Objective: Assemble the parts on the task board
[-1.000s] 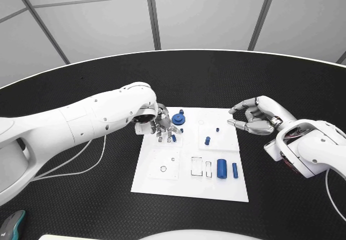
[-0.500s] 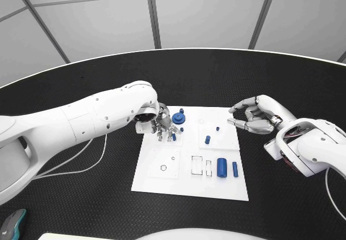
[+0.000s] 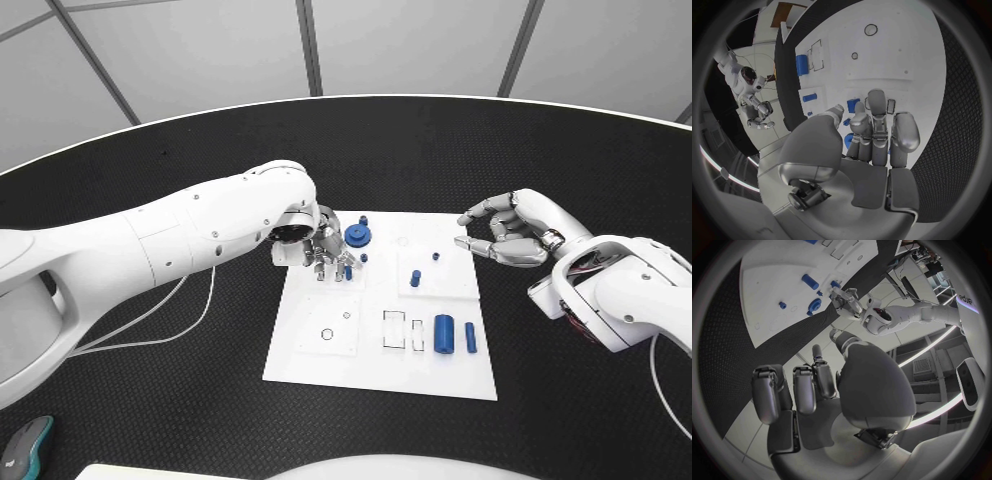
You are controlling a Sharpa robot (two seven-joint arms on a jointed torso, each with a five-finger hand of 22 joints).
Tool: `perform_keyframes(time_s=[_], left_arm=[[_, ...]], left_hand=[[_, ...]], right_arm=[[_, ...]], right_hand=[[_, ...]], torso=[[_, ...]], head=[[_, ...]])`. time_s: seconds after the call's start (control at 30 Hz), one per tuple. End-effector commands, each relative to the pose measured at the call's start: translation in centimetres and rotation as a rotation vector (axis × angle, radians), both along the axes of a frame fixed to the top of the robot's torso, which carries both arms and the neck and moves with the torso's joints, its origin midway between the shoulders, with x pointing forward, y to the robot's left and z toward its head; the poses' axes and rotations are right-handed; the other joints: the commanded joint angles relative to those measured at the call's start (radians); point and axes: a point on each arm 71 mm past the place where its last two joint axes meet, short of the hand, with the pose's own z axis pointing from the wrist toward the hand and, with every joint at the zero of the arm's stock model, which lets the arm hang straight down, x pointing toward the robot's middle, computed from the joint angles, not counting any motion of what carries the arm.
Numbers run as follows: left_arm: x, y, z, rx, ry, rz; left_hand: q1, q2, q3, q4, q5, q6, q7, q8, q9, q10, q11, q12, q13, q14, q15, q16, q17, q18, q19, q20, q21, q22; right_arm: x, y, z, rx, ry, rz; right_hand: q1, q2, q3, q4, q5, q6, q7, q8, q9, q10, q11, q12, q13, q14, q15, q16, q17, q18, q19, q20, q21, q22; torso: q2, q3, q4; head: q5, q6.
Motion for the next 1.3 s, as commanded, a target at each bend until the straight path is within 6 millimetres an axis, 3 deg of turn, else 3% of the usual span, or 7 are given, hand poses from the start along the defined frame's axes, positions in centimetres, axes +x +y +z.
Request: perform_keyframes(time_s=[0.03, 0.47, 0.7, 0.83, 1.0, 1.07, 1.3], left_arm=[[0.01, 0.0, -0.04, 0.006, 0.005, -0.002], [0.03, -0.14, -0.07, 0.009, 0.008, -0.005], [0.07, -0.18, -0.06, 0.004, 0.004, -0.003], [0.09, -0.18, -0.07, 0.004, 0.005, -0.004], [0.13, -0.12, -0.1, 0.006, 0.008, -0.004], [0.16, -0.09, -0.12, 0.007, 0.008, -0.003], [0.21, 0.01, -0.19, 0.013, 0.014, -0.004]], left_hand=[[0.012, 0.001, 0.007, 0.002, 0.002, -0.005, 0.0, 0.001, 0.002, -0.006, -0.004, -0.003, 0.0, 0.005, -0.001, -0.006, 0.001, -0.013, 0.009, 0.0, 0.004, 0.002], [0.03, 0.005, 0.02, 0.002, 0.002, -0.005, -0.001, 0.0, 0.003, -0.006, -0.005, -0.002, -0.002, 0.005, -0.001, -0.007, 0.003, -0.013, 0.009, 0.0, 0.005, 0.003], [0.096, 0.018, 0.093, -0.002, 0.003, -0.009, -0.004, -0.006, 0.007, -0.013, -0.008, -0.007, -0.015, 0.007, -0.004, -0.013, 0.009, -0.013, 0.008, -0.001, 0.007, 0.006], [0.141, -0.002, 0.182, -0.004, 0.005, -0.012, -0.005, -0.009, 0.012, -0.016, -0.009, -0.008, -0.022, 0.009, -0.006, -0.018, 0.015, -0.013, 0.007, -0.002, 0.008, 0.008], [0.157, -0.02, 0.245, -0.009, 0.006, -0.014, -0.005, -0.009, 0.017, -0.02, -0.009, -0.012, -0.03, 0.009, -0.006, -0.021, 0.018, -0.013, 0.007, -0.003, 0.009, 0.009], [0.152, -0.04, 0.292, -0.009, 0.005, -0.014, -0.004, -0.007, 0.022, -0.019, -0.009, -0.011, -0.033, 0.01, -0.005, -0.023, 0.021, -0.013, 0.006, -0.003, 0.009, 0.01], [0.146, -0.058, 0.347, -0.017, 0.007, -0.018, -0.003, -0.006, 0.029, -0.022, -0.008, -0.013, -0.038, 0.011, -0.004, -0.026, 0.025, -0.013, 0.005, -0.003, 0.009, 0.01]], right_arm=[[0.0, -0.01, 0.0, 0.0, 0.0, 0.0], [-0.02, -0.02, -0.01, -0.001, 0.002, 0.0], [0.0, 0.01, -0.02, -0.001, 0.003, 0.001], [0.01, 0.03, -0.04, -0.002, 0.004, 0.002], [0.03, 0.05, -0.05, -0.003, 0.005, 0.003], [0.04, 0.07, -0.06, -0.003, 0.006, 0.004], [0.06, 0.11, -0.09, -0.004, 0.009, 0.006]], right_hand=[[0.004, 0.002, 0.002, 0.002, 0.003, 0.002, -0.001, 0.003, 0.001, 0.001, -0.008, 0.006, 0.105, 0.082, -0.009, -0.003, 0.17, -0.015, 0.104, -0.005, 0.003, 0.263], [0.005, 0.003, 0.003, 0.002, 0.005, 0.002, -0.001, 0.004, 0.001, 0.002, -0.008, 0.007, 0.105, 0.082, -0.009, -0.003, 0.172, -0.015, 0.104, -0.005, 0.003, 0.263], [0.006, 0.003, 0.003, 0.002, 0.006, 0.002, -0.001, 0.004, 0.001, 0.002, -0.008, 0.008, 0.106, 0.083, -0.009, -0.002, 0.173, -0.015, 0.104, -0.005, 0.003, 0.263], [0.007, 0.003, 0.004, 0.002, 0.008, 0.003, -0.001, 0.005, 0.001, 0.003, -0.008, 0.008, 0.106, 0.083, -0.009, -0.002, 0.173, -0.015, 0.104, -0.005, 0.003, 0.263], [0.007, 0.003, 0.004, 0.002, 0.008, 0.003, -0.001, 0.005, 0.001, 0.003, -0.008, 0.008, 0.106, 0.083, -0.009, -0.002, 0.173, -0.015, 0.104, -0.005, 0.003, 0.263], [0.007, 0.003, 0.004, 0.002, 0.008, 0.003, -0.001, 0.005, 0.001, 0.003, -0.008, 0.008, 0.106, 0.083, -0.009, -0.002, 0.173, -0.015, 0.104, -0.005, 0.003, 0.263], [0.007, 0.003, 0.004, 0.002, 0.008, 0.003, -0.001, 0.005, 0.001, 0.003, -0.008, 0.008, 0.106, 0.083, -0.009, -0.002, 0.173, -0.015, 0.104, -0.005, 0.003, 0.263]], torso=[[0.0, 0.0004, -0.0005], [0.0, 0.0007, -0.001], [0.0, 0.0006, -0.0001], [0.001, 0.0005, -0.0004], [0.001, 0.0006, -0.0005], [0.0, 0.001, -0.0006], [0.0, 0.0009, 0.0003]], head=[[0.0, -0.002], [-0.001, -0.004], [-0.001, -0.006], [-0.002, -0.007], [-0.002, -0.008], [-0.002, -0.009], [-0.003, -0.01]])
